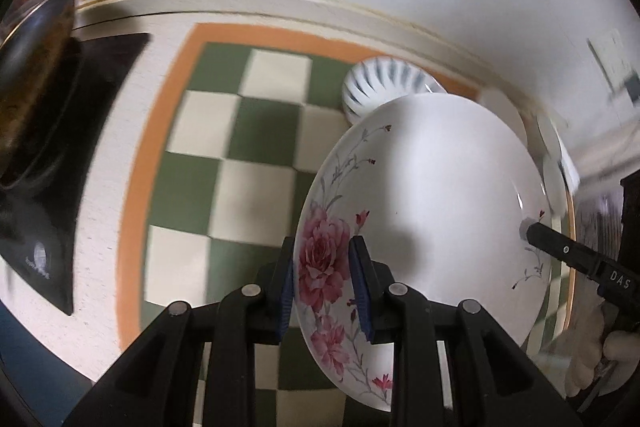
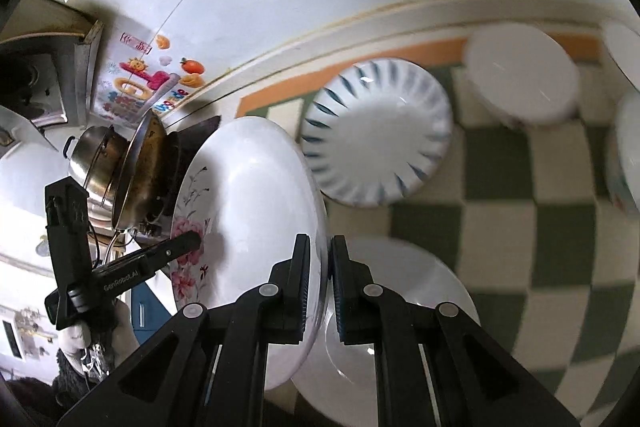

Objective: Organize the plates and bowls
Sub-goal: 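Lower the pink-flower plate onto the grey-flower plate with both grippers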

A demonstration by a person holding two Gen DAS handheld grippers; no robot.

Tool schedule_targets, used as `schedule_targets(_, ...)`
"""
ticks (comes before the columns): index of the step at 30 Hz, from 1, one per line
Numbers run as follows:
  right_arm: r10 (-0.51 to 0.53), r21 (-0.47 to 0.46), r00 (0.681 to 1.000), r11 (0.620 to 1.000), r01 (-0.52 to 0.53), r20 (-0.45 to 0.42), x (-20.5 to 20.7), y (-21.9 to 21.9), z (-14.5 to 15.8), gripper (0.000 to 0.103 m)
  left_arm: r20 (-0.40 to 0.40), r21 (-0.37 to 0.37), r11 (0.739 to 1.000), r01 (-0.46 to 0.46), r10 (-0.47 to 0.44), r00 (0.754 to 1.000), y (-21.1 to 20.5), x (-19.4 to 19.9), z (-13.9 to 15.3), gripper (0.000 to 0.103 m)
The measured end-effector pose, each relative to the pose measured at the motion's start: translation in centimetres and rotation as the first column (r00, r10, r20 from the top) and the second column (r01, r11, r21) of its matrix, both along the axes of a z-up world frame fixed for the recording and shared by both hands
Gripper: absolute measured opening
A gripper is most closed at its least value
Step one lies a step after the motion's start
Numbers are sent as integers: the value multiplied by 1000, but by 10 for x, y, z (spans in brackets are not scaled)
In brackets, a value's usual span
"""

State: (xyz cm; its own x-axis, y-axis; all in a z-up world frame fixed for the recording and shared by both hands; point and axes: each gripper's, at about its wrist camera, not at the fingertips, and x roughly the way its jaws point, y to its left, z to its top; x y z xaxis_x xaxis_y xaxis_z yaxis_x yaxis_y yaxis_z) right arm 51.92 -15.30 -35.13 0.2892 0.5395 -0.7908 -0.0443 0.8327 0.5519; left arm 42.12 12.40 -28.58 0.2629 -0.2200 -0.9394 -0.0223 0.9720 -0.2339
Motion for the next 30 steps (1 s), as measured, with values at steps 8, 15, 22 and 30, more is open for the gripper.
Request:
schedule_targets(8,-99,-7,992,995,99,-75,-52,-51,-36,12,-78,27,991,131,-129,989,-48,-10,-32,23)
schedule_targets(15,-128,-35,982,992,125,-136,-70,-69,-72,12,-145,80,978,192,-179,973,-70,-11,-62,23)
schedule_targets(22,-122,-61,977,992,113,-173,-73,-68,-87,12,-167,107,973,204,-185,968,-79,-12,-72,24)
schedule_targets(30,-123,-62,971,992,113,-204,-74,-70,-88,12,-182,99,974,201,-181,967,-83,-10,-75,24)
